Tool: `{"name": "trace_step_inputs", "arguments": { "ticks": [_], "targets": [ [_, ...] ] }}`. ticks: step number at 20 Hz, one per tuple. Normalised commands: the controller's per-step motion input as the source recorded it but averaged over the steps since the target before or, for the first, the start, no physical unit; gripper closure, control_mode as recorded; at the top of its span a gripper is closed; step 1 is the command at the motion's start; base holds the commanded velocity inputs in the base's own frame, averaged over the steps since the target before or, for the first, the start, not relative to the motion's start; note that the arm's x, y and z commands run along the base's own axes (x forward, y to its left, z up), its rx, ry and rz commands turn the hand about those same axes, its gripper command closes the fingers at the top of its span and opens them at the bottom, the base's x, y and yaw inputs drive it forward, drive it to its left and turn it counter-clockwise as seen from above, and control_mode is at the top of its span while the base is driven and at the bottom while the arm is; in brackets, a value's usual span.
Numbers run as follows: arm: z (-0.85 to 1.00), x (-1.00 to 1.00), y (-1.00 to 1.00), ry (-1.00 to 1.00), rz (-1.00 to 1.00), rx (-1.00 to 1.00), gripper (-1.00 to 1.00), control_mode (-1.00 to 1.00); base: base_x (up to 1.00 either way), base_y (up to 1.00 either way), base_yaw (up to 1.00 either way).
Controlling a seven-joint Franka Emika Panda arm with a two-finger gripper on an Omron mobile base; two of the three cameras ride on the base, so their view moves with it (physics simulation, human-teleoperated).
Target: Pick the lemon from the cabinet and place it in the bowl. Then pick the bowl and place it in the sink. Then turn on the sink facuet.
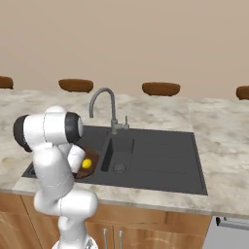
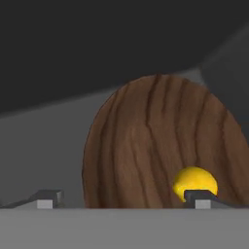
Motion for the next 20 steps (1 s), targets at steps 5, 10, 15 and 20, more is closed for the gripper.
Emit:
{"name": "trace_step_inputs", "arguments": {
  "ticks": [5,10,15,20],
  "targets": [
    [1.00,-0.01,0.07,0.00,-0.10,0.00,-1.00,-1.00,0.00,0.00,0.00],
    [1.00,-0.06,0.13,0.00,-0.12,-0.03,-1.00,-1.00,0.00,0.00,0.00],
    [1.00,-0.07,0.13,0.00,-0.16,-0.02,-1.00,-1.00,0.00,0.00,0.00],
    [1.00,-0.26,0.00,0.00,-0.18,0.00,-1.00,-1.00,0.00,0.00,0.00]
  ]
}}
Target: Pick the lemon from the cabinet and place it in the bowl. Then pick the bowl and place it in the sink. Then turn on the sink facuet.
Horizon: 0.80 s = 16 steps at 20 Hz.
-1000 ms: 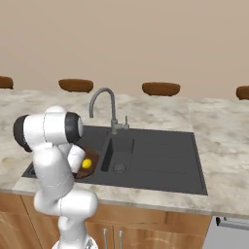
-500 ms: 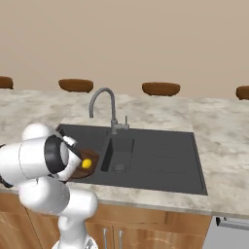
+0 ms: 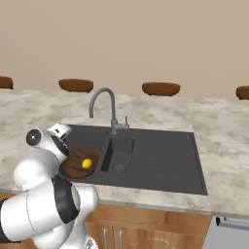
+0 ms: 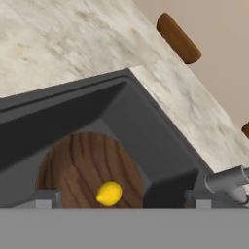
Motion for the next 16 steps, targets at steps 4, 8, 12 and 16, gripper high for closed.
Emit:
{"name": "trace_step_inputs", "arguments": {
  "ticks": [4,8,12,16],
  "targets": [
    [0.83,-0.48,0.06,0.00,-0.15,-0.02,-1.00,-1.00,0.00,0.00,0.00],
    [0.11,-0.29,0.06,0.00,-0.01,0.02,-1.00,-1.00,0.00,0.00,0.00],
    [0.90,-0.92,-0.38,-0.02,-0.17,0.25,-1.00,-1.00,0.00,0.00,0.00],
    [0.86,-0.95,-0.57,0.00,-0.22,0.35,-1.00,-1.00,0.00,0.00,0.00]
  ]
}}
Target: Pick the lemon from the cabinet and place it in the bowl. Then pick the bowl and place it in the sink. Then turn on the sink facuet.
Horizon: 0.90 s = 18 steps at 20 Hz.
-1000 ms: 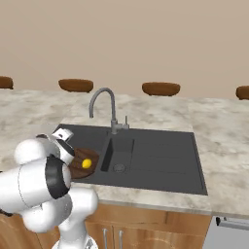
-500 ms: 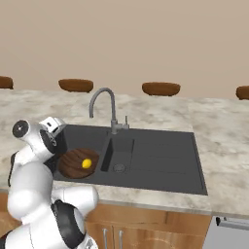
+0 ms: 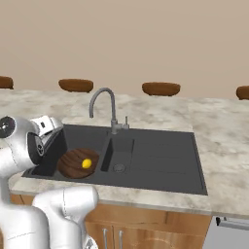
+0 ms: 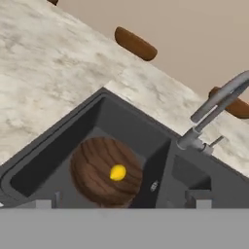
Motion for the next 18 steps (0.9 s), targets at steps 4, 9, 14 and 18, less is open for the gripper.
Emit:
{"name": "trace_step_inputs", "arguments": {
  "ticks": [4,9,14,18],
  "targets": [
    [0.63,-0.57,-0.92,0.06,-0.28,0.40,-1.00,-1.00,0.00,0.00,0.00],
    [0.71,-0.14,-1.00,0.13,-0.31,0.44,-1.00,-1.00,0.00,0.00,0.00],
    [0.11,-0.10,-0.72,0.13,-0.11,0.27,-1.00,-1.00,0.00,0.00,0.00],
    [-0.12,-0.03,-0.43,0.01,0.27,0.20,-1.00,-1.00,0.00,0.00,0.00]
  ]
}}
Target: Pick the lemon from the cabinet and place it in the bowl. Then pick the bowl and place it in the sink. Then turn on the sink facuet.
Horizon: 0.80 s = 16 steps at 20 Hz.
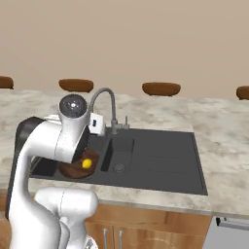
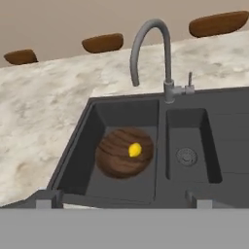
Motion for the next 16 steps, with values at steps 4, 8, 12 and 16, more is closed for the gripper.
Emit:
{"name": "trace_step_inputs", "arguments": {
  "ticks": [4,8,12,16],
  "targets": [
    [0.00,0.05,-0.23,0.15,-0.18,0.65,-1.00,-1.00,0.00,0.00,0.00],
    [0.00,0.19,-0.02,0.30,-0.33,0.67,-1.00,-1.00,0.00,0.00,0.00],
    [-0.01,0.52,-0.04,0.47,-0.21,0.53,-1.00,-1.00,0.00,0.00,0.00],
    [-0.19,0.81,-0.20,0.51,0.00,0.41,-1.00,-1.00,0.00,0.00,0.00]
  ]
}}
